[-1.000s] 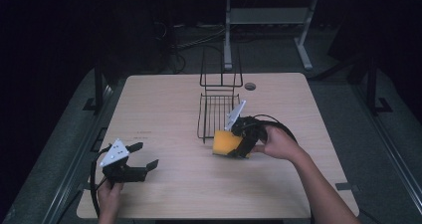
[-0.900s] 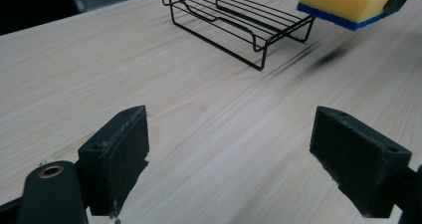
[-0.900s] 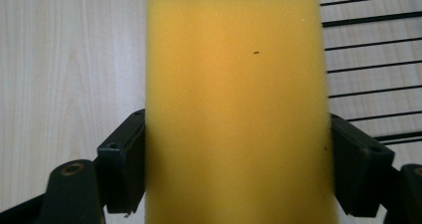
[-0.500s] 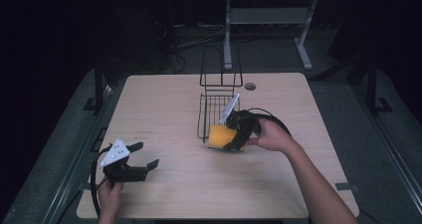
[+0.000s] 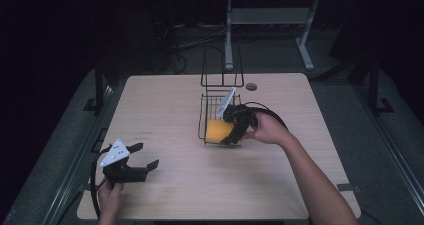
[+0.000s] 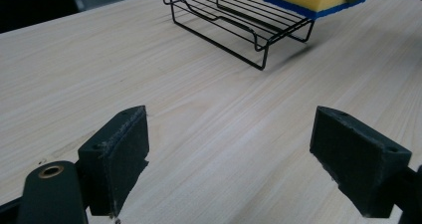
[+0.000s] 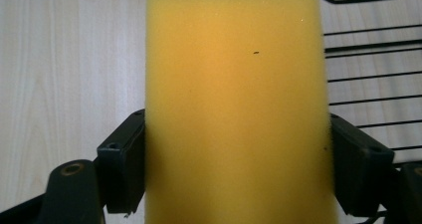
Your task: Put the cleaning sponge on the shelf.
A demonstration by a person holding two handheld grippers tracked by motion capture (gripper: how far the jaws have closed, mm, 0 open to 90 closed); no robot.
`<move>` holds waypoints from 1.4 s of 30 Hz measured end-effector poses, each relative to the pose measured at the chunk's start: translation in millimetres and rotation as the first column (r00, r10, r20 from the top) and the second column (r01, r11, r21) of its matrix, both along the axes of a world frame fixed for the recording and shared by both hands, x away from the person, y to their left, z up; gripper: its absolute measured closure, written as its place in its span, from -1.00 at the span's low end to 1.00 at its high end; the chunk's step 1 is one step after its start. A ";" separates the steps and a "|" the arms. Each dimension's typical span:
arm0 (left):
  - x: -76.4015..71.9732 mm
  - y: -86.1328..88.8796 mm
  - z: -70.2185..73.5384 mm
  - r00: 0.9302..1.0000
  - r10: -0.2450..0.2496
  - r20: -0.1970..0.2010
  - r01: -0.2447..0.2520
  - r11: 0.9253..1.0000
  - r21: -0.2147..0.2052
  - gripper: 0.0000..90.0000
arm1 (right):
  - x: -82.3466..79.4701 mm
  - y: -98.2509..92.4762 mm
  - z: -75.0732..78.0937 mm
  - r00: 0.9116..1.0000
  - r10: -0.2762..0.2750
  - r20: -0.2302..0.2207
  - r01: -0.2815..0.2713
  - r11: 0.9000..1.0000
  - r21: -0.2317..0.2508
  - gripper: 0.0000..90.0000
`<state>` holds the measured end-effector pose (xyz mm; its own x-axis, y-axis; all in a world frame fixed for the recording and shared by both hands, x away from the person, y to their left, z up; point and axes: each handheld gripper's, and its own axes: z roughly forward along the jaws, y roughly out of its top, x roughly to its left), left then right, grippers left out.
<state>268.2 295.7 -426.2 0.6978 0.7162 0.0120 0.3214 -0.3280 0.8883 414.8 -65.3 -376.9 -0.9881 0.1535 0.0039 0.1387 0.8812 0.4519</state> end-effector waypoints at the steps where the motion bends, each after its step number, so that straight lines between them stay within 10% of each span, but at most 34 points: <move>1: -0.1 0.4 0.0 1.000 0.001 -0.001 -0.001 1.000 0.000 -0.67 | 1.0 0.2 -1.7 1.000 0.000 -0.004 0.000 1.000 -0.004 -0.51; 42: -2.1 7.3 1.0 1.000 0.010 -0.001 -0.010 1.000 -0.021 -0.67 | 57.5 19.6 -20.2 0.997 -0.035 -0.064 0.031 0.998 -0.050 -0.51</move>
<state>266.2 303.0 -425.2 0.6905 0.7233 -0.0037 0.3250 -0.3057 0.8949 472.2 -45.7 -397.1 -0.9805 0.1876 0.0593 0.1956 0.8967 0.3971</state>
